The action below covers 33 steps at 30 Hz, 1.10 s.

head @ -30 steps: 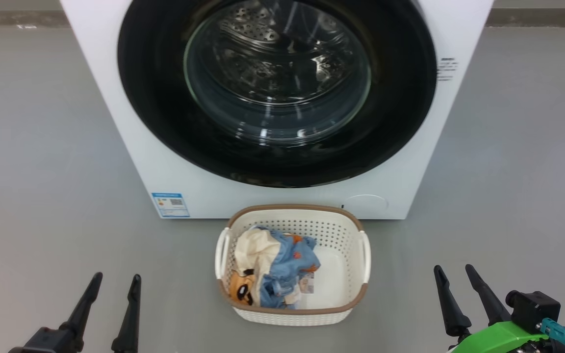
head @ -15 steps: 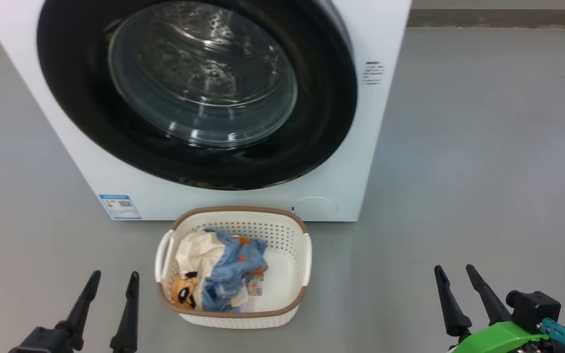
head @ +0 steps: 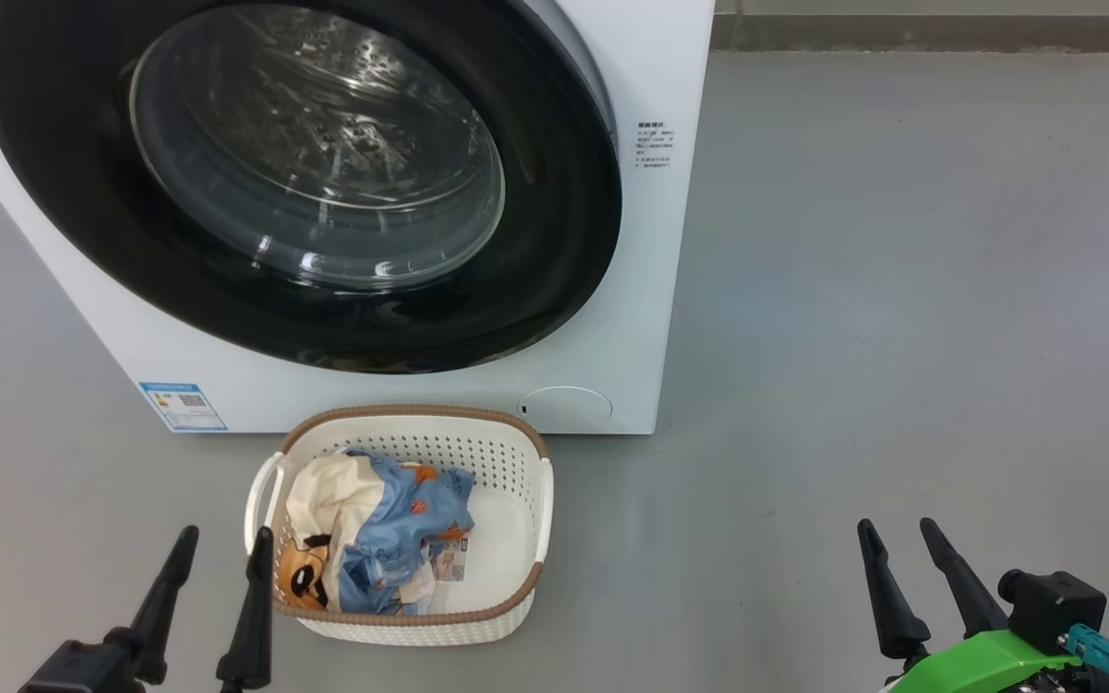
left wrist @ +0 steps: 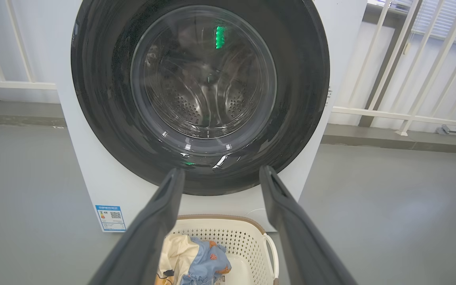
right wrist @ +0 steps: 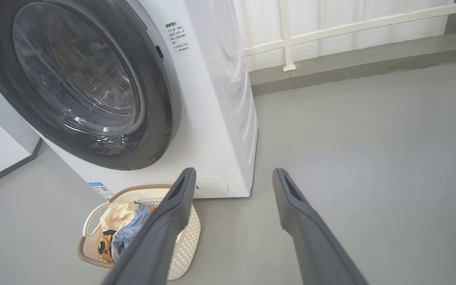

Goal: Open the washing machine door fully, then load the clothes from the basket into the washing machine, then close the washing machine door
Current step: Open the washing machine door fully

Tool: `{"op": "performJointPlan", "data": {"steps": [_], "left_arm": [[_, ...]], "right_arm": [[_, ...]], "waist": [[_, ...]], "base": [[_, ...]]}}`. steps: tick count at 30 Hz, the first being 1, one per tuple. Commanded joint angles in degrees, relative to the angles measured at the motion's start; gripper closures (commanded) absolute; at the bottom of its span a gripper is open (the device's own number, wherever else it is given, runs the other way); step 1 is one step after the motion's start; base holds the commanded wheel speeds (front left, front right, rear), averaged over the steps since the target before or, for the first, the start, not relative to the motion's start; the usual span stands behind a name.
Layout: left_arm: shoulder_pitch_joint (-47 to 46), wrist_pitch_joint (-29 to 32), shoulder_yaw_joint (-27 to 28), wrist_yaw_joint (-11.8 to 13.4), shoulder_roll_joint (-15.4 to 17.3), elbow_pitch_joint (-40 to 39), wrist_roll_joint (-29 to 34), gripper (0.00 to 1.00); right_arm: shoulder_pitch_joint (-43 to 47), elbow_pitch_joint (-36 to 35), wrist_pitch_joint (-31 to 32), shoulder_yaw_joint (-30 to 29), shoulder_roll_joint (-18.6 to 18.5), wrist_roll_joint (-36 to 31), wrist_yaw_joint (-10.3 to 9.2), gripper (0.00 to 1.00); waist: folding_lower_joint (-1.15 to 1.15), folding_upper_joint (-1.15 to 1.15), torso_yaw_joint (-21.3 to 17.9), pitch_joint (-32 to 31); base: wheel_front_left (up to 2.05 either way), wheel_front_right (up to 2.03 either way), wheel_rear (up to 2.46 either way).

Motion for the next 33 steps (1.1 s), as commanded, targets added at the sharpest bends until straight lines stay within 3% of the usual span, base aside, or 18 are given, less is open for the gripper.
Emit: {"op": "performJointPlan", "data": {"steps": [1, 5, 6, 7, 8, 16, 28, 33], "left_arm": [[-1.19, -0.55, 1.83, -0.18, 1.55, -1.64, -0.17, 0.00], [-1.28, -0.55, 1.52, -0.18, 1.43, -1.67, -0.33, 0.00], [-1.29, -0.55, 1.48, -0.18, 1.39, -1.70, -0.38, 0.00], [-1.30, -0.55, 1.44, -0.18, 1.34, -1.74, -0.43, 0.00], [-1.30, -0.55, 1.38, -0.18, 1.28, -1.75, -0.49, 0.00], [-1.37, -0.55, 0.83, -0.18, 0.72, -1.79, -1.02, 0.00], [-2.70, -0.55, -0.87, -0.18, 0.37, -2.41, -1.92, 0.00], [-4.05, -0.55, -2.28, -0.18, 0.72, -2.68, -2.68, 0.00]], "right_arm": [[-0.69, -1.61, -0.70, 1.63, 0.02, 0.17, 0.09, 0.00], [-1.30, -2.04, -0.70, 1.69, 0.26, 0.72, 0.09, 0.00], [-1.56, -2.24, -0.70, 1.76, 0.35, 0.97, 0.09, 0.37], [-1.86, -2.44, -0.70, 1.91, 0.45, 1.34, 0.09, 0.58], [-2.19, -2.65, -0.70, 2.09, 0.56, 1.81, 0.09, 1.00], [-6.38, -4.73, -0.70, 2.95, 1.52, 7.79, 0.09, 1.00], [-20.60, -6.18, -0.70, 2.23, 2.33, 26.91, 0.09, 1.00], [-27.23, -4.71, -0.70, 4.66, 0.02, 32.47, 0.09, 1.00]], "waist": [[0.00, 0.00, 0.02, 0.09], [0.00, 0.00, 0.13, 0.34], [0.00, 0.00, 0.15, 0.41], [0.00, 0.00, 0.16, 0.50], [0.00, 0.00, 0.21, 0.56], [0.00, 0.00, 0.68, 1.21], [0.00, 0.00, 2.51, 3.26], [0.00, 0.00, 4.16, 5.09]], "base": [[0.00, 0.00, 0.00], [0.00, 0.00, 0.00], [0.00, 0.00, 0.00], [0.00, 0.00, 0.00], [0.00, 0.00, 0.00], [0.00, 0.00, 0.00], [0.00, 0.00, 0.00], [0.00, 0.00, 0.00]]}}
